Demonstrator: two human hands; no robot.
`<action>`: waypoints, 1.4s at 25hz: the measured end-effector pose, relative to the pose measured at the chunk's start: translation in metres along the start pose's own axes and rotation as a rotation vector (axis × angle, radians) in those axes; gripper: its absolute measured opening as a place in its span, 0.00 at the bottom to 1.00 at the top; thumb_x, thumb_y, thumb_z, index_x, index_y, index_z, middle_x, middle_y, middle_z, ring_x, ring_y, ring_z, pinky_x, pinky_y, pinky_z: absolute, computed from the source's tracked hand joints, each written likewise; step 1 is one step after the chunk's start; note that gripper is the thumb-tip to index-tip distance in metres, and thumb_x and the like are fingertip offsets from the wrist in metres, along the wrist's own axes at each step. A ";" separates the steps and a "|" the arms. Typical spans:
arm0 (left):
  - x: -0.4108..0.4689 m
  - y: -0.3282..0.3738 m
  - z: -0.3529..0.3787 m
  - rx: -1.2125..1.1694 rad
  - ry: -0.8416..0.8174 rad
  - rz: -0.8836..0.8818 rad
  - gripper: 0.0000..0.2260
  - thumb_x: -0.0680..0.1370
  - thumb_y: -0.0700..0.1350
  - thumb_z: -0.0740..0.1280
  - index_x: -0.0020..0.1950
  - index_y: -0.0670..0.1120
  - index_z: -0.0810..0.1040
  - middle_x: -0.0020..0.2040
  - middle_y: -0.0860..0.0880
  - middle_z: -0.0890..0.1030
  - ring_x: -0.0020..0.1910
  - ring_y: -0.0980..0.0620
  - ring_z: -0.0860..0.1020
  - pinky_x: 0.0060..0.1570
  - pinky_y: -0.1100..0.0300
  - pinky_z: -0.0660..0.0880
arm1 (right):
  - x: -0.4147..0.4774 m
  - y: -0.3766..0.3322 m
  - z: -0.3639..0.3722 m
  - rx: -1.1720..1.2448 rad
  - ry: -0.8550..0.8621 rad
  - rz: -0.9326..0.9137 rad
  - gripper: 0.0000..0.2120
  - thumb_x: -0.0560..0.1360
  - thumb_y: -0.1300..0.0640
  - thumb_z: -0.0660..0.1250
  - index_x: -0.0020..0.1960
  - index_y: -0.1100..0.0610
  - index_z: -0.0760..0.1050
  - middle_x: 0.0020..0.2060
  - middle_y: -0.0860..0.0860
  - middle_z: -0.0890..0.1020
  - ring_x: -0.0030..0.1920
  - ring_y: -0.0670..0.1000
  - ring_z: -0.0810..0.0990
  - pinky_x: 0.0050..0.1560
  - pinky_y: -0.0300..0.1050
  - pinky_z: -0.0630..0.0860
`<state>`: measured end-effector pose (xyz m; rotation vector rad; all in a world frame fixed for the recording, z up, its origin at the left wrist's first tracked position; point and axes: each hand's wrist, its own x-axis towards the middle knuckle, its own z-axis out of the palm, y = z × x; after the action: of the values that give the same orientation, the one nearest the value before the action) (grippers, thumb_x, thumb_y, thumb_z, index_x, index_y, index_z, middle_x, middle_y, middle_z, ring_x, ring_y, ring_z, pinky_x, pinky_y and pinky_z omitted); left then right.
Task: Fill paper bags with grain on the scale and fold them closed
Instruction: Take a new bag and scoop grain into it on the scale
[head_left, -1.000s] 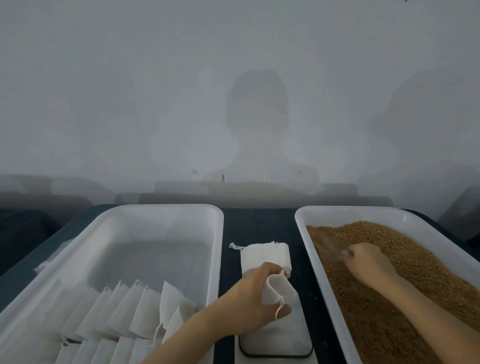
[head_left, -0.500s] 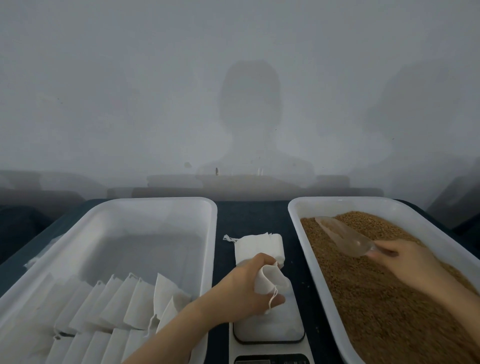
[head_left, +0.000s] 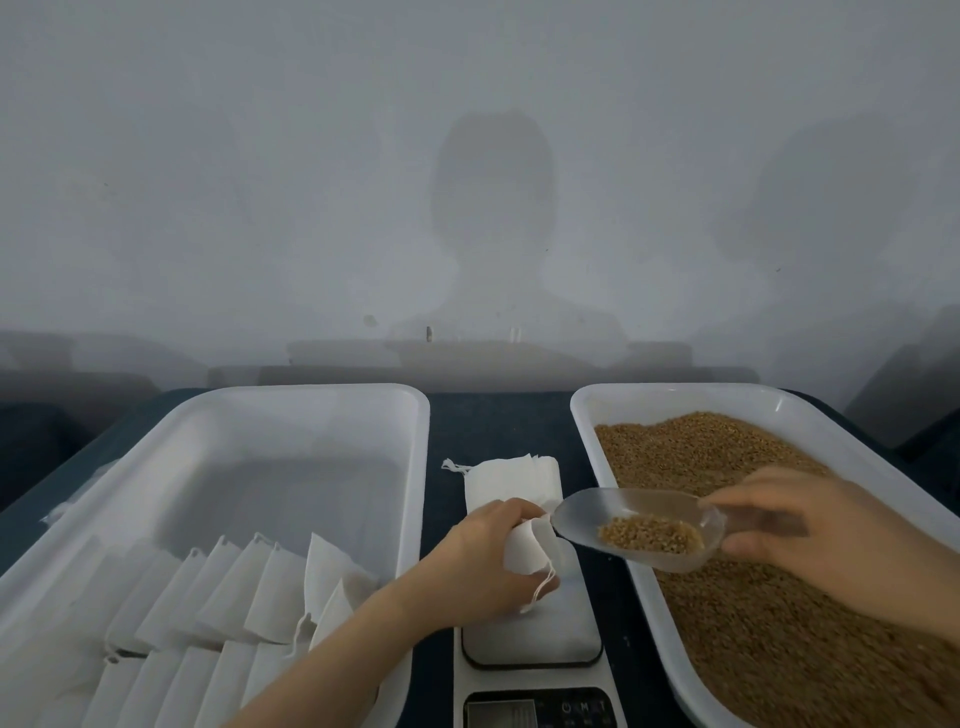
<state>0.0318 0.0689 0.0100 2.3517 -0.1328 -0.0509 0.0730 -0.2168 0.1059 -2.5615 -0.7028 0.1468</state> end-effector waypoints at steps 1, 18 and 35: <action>0.000 -0.001 0.000 0.005 0.004 -0.006 0.28 0.72 0.58 0.71 0.68 0.59 0.63 0.57 0.64 0.66 0.55 0.58 0.70 0.51 0.69 0.66 | 0.000 -0.004 0.001 -0.019 -0.011 -0.014 0.15 0.63 0.41 0.67 0.51 0.33 0.78 0.47 0.32 0.77 0.49 0.38 0.77 0.47 0.42 0.76; 0.002 -0.001 0.000 0.024 -0.061 0.017 0.19 0.71 0.59 0.71 0.55 0.59 0.67 0.55 0.58 0.73 0.51 0.56 0.74 0.48 0.65 0.73 | 0.025 -0.037 0.006 -0.458 -0.017 -0.140 0.14 0.73 0.35 0.59 0.57 0.31 0.71 0.43 0.32 0.70 0.51 0.38 0.66 0.52 0.43 0.69; 0.001 0.003 -0.001 0.116 -0.070 0.020 0.24 0.70 0.59 0.73 0.63 0.57 0.71 0.60 0.59 0.70 0.61 0.57 0.68 0.66 0.55 0.67 | 0.026 -0.034 0.011 -0.379 -0.080 -0.079 0.15 0.72 0.36 0.62 0.58 0.31 0.72 0.45 0.33 0.72 0.51 0.39 0.69 0.58 0.50 0.71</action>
<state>0.0325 0.0674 0.0129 2.4654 -0.1985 -0.1186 0.0778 -0.1730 0.1127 -2.8929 -0.9384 0.0972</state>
